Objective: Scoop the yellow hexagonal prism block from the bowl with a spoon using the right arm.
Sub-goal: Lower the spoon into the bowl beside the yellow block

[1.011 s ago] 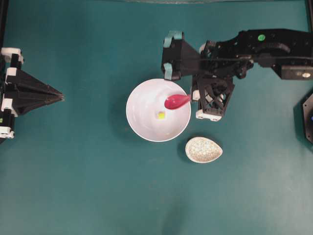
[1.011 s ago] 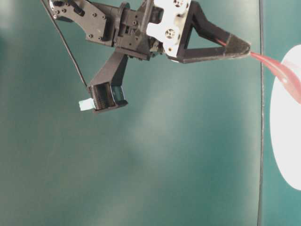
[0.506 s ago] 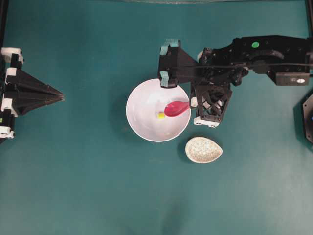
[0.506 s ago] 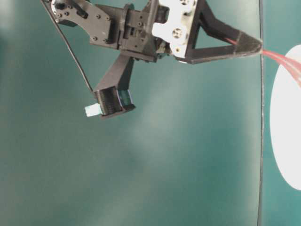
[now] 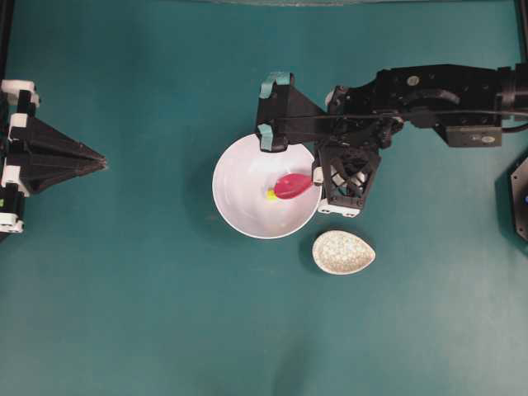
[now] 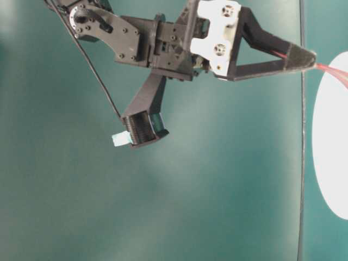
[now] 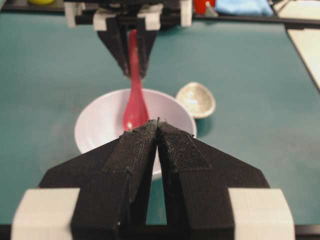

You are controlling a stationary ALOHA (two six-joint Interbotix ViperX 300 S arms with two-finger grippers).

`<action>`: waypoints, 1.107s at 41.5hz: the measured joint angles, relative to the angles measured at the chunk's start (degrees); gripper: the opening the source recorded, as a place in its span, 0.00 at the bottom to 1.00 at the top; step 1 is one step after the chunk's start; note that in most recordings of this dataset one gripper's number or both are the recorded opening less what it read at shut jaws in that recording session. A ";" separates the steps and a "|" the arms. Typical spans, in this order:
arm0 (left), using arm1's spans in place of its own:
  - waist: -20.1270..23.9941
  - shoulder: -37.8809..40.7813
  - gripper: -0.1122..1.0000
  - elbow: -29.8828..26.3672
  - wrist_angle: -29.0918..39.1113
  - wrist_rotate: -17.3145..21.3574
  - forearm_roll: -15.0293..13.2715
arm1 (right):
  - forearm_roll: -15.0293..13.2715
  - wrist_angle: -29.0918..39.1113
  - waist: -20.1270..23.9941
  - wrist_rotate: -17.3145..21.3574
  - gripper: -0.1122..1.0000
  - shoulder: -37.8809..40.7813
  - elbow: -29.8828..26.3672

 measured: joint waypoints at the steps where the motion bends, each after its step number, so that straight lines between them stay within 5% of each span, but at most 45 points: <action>1: 0.00 0.00 0.17 0.09 0.00 0.00 0.00 | 0.00 0.26 0.00 0.00 0.30 0.18 0.00; 34: 0.00 -0.09 0.17 0.09 0.00 0.00 0.00 | 0.00 2.02 1.14 0.00 0.30 3.52 -2.46; 46: 0.00 -0.09 0.17 0.00 0.00 0.00 0.00 | 0.00 -2.37 1.23 0.09 0.30 4.66 -2.99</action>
